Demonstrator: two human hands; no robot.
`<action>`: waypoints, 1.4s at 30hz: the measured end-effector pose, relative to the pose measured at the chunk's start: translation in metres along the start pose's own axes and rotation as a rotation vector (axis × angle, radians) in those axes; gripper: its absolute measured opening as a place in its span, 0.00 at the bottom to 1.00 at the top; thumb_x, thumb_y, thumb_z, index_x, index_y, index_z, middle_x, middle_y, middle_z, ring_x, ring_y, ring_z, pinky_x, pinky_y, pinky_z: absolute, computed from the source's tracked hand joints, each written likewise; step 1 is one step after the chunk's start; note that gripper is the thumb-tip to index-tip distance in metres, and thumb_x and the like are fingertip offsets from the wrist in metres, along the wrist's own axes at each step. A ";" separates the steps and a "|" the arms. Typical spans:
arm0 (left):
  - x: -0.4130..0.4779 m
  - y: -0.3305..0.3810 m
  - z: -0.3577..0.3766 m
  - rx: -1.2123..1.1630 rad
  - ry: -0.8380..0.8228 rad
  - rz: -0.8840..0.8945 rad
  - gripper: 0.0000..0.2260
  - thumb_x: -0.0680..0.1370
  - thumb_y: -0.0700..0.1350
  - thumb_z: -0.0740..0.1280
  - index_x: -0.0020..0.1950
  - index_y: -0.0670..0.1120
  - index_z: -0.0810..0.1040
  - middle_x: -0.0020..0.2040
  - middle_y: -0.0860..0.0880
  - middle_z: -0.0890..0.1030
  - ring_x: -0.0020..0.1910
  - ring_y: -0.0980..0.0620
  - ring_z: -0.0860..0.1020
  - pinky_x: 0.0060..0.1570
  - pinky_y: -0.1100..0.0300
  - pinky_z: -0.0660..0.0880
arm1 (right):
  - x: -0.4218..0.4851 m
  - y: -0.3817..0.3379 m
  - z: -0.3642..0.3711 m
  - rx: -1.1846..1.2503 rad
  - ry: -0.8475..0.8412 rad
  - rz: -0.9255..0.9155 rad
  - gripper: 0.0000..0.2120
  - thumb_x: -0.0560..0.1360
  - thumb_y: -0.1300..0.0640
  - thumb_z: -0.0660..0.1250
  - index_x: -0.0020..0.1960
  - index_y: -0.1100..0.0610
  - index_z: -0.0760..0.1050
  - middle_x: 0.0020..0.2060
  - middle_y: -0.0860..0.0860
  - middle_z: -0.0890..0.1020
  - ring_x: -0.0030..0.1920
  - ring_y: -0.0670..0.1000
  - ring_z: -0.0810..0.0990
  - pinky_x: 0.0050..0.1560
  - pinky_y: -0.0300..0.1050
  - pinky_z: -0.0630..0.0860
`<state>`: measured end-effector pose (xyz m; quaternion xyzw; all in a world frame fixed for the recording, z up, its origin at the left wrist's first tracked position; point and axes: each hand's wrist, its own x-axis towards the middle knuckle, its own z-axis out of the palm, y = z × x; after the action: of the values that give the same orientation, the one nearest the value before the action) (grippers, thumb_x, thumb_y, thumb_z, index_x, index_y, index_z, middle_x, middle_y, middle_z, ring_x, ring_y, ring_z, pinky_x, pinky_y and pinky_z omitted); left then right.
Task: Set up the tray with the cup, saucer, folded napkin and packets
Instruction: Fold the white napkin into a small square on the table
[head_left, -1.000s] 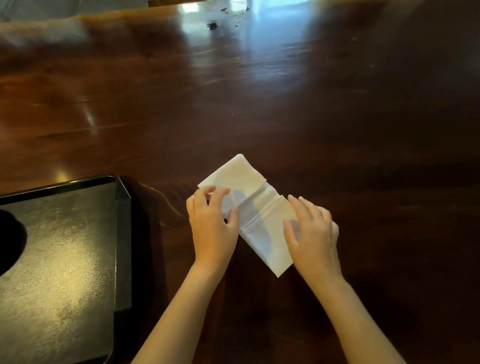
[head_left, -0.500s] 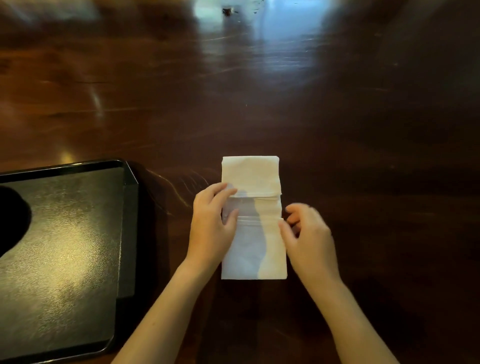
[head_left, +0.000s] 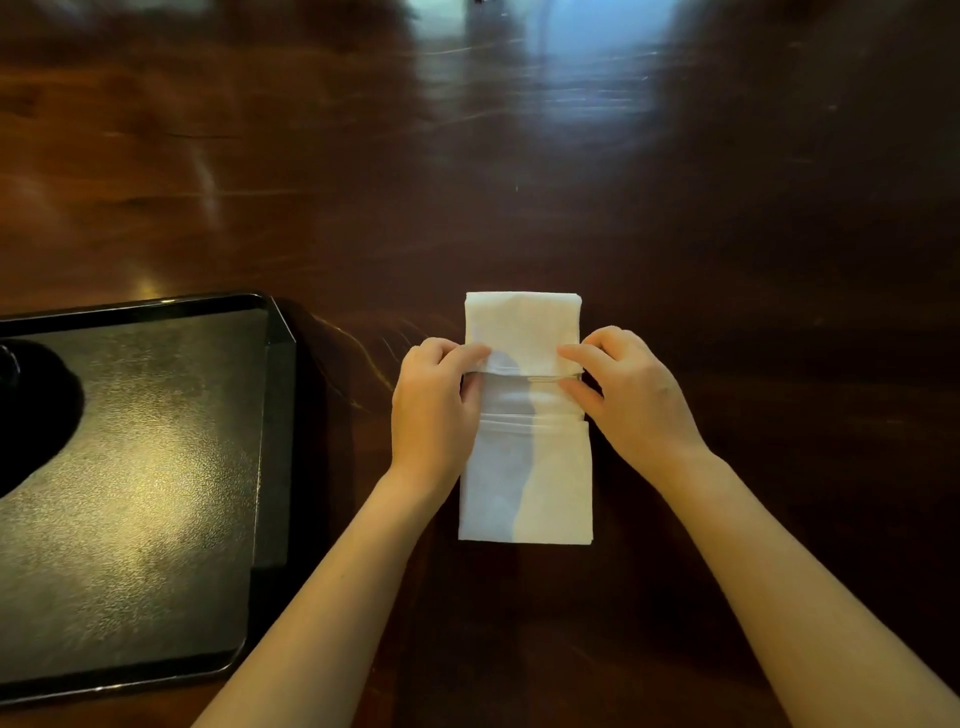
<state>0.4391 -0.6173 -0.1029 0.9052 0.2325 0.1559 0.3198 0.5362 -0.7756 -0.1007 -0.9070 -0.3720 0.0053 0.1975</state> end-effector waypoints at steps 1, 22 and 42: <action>0.000 0.000 -0.001 -0.004 0.004 0.008 0.10 0.75 0.39 0.68 0.57 0.44 0.80 0.47 0.47 0.79 0.46 0.53 0.74 0.43 0.63 0.71 | 0.000 0.001 0.002 -0.020 0.039 -0.037 0.09 0.73 0.62 0.69 0.52 0.61 0.79 0.42 0.55 0.79 0.42 0.53 0.77 0.38 0.48 0.79; 0.063 0.019 -0.008 -0.436 -0.136 -0.569 0.13 0.75 0.44 0.66 0.59 0.47 0.73 0.48 0.53 0.76 0.43 0.57 0.74 0.38 0.65 0.71 | -0.010 0.004 0.007 0.025 0.048 -0.148 0.03 0.73 0.61 0.67 0.46 0.59 0.79 0.51 0.54 0.80 0.53 0.54 0.78 0.54 0.50 0.76; 0.045 0.017 0.004 0.135 0.008 0.003 0.17 0.77 0.42 0.63 0.67 0.46 0.70 0.56 0.44 0.76 0.55 0.46 0.71 0.50 0.60 0.69 | 0.004 -0.011 -0.003 0.135 0.180 0.051 0.09 0.76 0.57 0.62 0.53 0.57 0.77 0.49 0.52 0.80 0.50 0.50 0.76 0.52 0.47 0.74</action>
<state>0.4839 -0.6070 -0.0888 0.9245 0.2422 0.1440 0.2567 0.5322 -0.7671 -0.0937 -0.8977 -0.3281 -0.0463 0.2906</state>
